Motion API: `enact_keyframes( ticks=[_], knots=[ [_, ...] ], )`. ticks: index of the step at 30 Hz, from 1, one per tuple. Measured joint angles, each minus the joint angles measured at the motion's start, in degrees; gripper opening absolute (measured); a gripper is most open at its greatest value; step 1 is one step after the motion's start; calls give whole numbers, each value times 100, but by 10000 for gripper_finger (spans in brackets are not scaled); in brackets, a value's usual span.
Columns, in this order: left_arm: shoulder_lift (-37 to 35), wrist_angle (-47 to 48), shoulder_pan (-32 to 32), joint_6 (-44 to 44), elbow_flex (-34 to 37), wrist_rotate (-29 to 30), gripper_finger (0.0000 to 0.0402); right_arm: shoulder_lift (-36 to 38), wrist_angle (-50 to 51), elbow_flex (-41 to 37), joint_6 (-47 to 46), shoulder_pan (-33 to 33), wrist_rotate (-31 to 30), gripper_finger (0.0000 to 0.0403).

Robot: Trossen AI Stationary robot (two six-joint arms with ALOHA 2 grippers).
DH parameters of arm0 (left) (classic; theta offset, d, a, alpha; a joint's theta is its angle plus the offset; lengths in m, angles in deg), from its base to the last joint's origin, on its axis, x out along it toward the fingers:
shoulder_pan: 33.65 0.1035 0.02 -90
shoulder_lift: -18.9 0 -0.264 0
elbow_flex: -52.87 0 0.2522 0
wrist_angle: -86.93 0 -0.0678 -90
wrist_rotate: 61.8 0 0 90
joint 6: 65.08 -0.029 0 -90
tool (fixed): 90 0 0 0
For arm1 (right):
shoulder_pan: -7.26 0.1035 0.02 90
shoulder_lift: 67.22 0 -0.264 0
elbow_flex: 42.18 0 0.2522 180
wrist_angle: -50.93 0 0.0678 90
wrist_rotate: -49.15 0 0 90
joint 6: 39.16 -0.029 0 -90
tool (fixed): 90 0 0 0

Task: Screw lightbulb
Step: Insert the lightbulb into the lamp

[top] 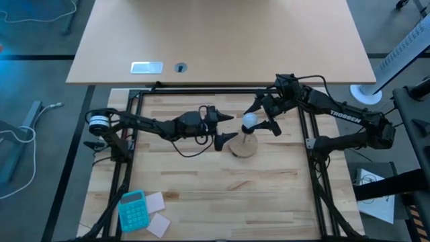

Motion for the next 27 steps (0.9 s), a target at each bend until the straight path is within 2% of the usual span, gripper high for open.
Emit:
enact_keyframes(
  ticks=[3, 16, 22, 27],
  knots=[
    [112, 29, 21, 127, -137, -203, 371, 2, 60, 0, 23, 0, -120, 290],
    [916, -139, 149, -260, -544, -214, 371, 15, 70, 0, -48, 28, -270, 279],
    [1325, -694, 206, -360, -775, -499, 371, 15, 59, -2, -93, 26, -286, 278],
    [1650, -714, 206, -724, -980, -722, 371, 15, 44, -2, -138, 24, -291, 278]
  ],
)
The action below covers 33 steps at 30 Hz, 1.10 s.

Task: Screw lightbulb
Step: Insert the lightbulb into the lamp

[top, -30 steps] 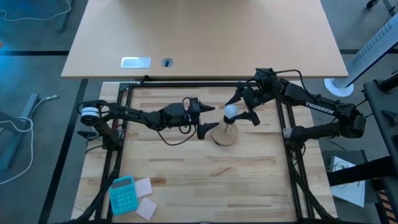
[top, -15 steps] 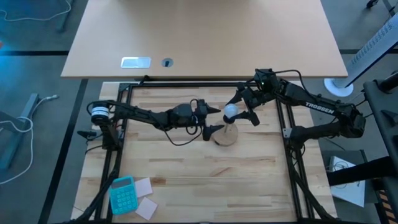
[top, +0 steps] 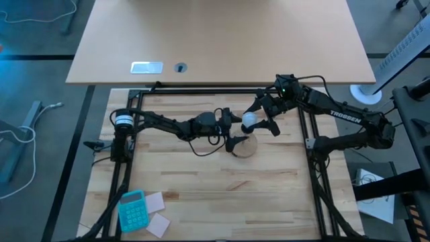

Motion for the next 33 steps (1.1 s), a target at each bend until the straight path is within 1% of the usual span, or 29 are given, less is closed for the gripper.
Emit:
enact_keyframes(
  ticks=[5, 8, 14, 17, 20, 23, 28, 33],
  knots=[
    [133, -97, 70, -182, -184, -248, 368, 0, 8, 0, -14, 0, 0, 279],
    [140, -68, 137, -212, -183, -392, 355, 0, 16, 0, -13, 0, 4, 278],
    [167, -112, 139, -287, -178, -812, 301, 0, 22, 0, -9, 0, 3, 280],
    [178, -85, 135, -294, -175, -841, 273, 0, 21, 0, -9, 0, 3, 280],
    [178, -121, 153, -323, -201, -832, 256, 0, 26, 0, 1, 0, 4, 277],
    [178, -107, 157, -364, -199, -808, 248, 0, 25, 0, 5, -2, 4, 277],
    [317, -178, 182, -482, -198, -805, 247, 0, 30, -2, 7, -2, 4, 282],
    [434, -624, 188, -488, -214, -830, 241, -1, 35, -2, 9, -2, 5, 278]
  ],
)
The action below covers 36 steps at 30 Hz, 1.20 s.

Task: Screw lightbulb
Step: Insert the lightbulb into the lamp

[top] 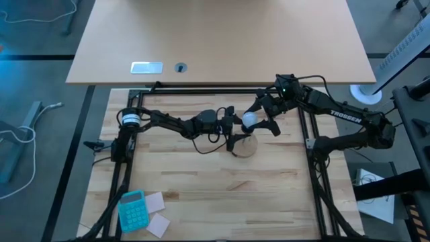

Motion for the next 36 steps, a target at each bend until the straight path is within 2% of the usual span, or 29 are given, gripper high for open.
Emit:
enact_keyframes(
  ticks=[23, 36],
  knots=[
    [-13, 10, 39, -1, -4, 23, 237, -1, 7, 0, 37, 0, 3, 277],
    [-42, -91, 70, 224, -4, -307, 242, -1, 9, 0, 35, 0, 4, 276]
  ],
)
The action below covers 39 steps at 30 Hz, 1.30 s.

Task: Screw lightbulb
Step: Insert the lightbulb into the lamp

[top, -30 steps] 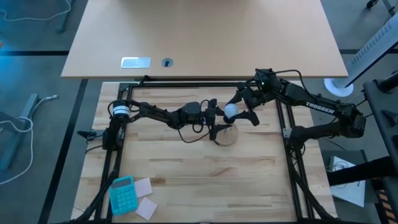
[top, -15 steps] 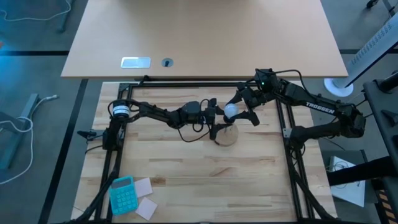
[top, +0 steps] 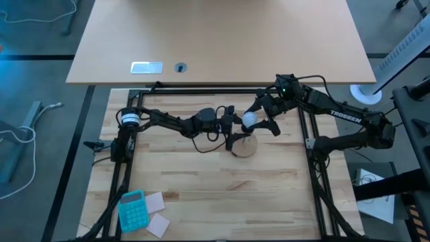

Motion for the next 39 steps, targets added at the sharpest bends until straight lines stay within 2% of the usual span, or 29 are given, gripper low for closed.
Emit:
enact_keyframes(
  ticks=[11, 20, 25, 32, 39],
  knots=[
    [11, 87, 8, -241, 0, -47, 231, 0, 0, 0, 2, 0, 0, 276],
    [17, 246, 22, -270, -2, -127, 144, -2, 0, -2, 0, 0, 19, 275],
    [-7, 433, 39, -279, -74, -124, 144, -2, 0, -2, -59, 0, 13, 277],
    [-60, 1185, 69, -307, -478, -92, 144, 7, 7, -3, -149, -7, -62, 274],
    [-293, 1413, 119, -327, -517, 107, 144, 204, -114, -2, -196, -7, -528, 278]
  ],
)
